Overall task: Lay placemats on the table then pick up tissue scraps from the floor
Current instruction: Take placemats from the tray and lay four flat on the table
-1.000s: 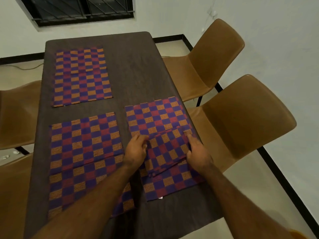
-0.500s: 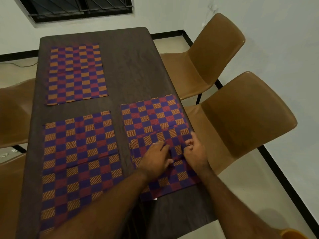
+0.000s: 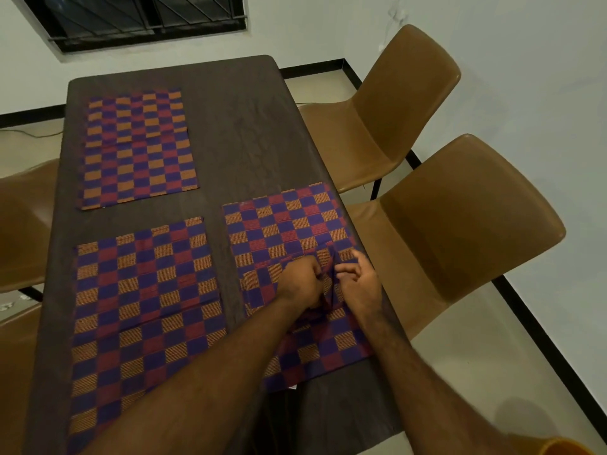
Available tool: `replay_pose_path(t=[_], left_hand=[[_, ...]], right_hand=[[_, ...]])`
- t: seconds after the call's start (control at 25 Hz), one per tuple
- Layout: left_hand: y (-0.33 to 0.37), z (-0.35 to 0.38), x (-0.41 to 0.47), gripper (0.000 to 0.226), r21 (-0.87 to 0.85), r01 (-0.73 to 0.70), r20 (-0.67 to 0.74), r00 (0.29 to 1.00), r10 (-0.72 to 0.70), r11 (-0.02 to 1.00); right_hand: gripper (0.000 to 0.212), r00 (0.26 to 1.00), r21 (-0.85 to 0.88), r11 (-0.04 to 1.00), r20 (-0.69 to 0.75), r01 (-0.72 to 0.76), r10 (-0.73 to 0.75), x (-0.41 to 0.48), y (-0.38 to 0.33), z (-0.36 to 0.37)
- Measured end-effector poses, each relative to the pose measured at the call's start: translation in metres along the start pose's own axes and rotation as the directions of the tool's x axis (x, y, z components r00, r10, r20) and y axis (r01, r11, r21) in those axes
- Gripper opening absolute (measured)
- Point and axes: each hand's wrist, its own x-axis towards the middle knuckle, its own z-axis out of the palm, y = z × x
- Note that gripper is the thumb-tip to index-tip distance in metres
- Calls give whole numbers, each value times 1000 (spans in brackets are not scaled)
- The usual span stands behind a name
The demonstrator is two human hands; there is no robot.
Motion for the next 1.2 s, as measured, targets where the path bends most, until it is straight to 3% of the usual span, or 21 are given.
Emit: replay_pose_path(t=[0.08, 0.2, 0.32, 0.4, 0.56, 0.68, 0.8, 1.0, 1.12, 1.2], left_hand=[[3, -15, -1, 21, -182, 56, 39, 998, -50, 982], [9, -54, -4, 21, -416, 4, 39, 999, 14, 910], [16, -108, -6, 28, -535, -112, -63, 994, 93, 837], [15, -142, -5, 29, -531, -166, -168, 982, 88, 831], [-10, -196, 9, 24, -404, -127, -309, 951, -4, 906], [-26, -232, 21, 25, -284, -121, -415, 910, -8, 951], [-28, -254, 21, 22, -273, -142, -462, 887, -1, 951], [-32, -252, 3, 25, -521, -151, -319, 947, -27, 840], [-36, -249, -2, 26, -670, -88, -173, 984, -39, 737], [-40, -245, 1, 25, -688, -59, -138, 989, -50, 723]], right_hand=[[56, 993, -204, 974, -45, 95, -106, 3, 4, -2], [46, 980, -355, 914, 63, 197, -187, 13, 4, -1], [63, 984, -437, 882, 91, 177, -152, 15, -5, 6], [69, 988, -378, 913, 71, 155, -139, 13, -13, 10], [44, 956, -324, 902, 38, 286, -289, 26, -57, 6], [46, 929, -364, 871, -36, 331, -368, 48, -111, 0], [50, 912, -383, 860, -94, 337, -399, 74, -157, -8], [61, 918, -253, 888, 3, 383, -396, 79, -185, -32], [49, 930, -232, 904, 9, 359, -367, 77, -183, -43], [44, 931, -252, 899, 19, 357, -365, 80, -180, -47]])
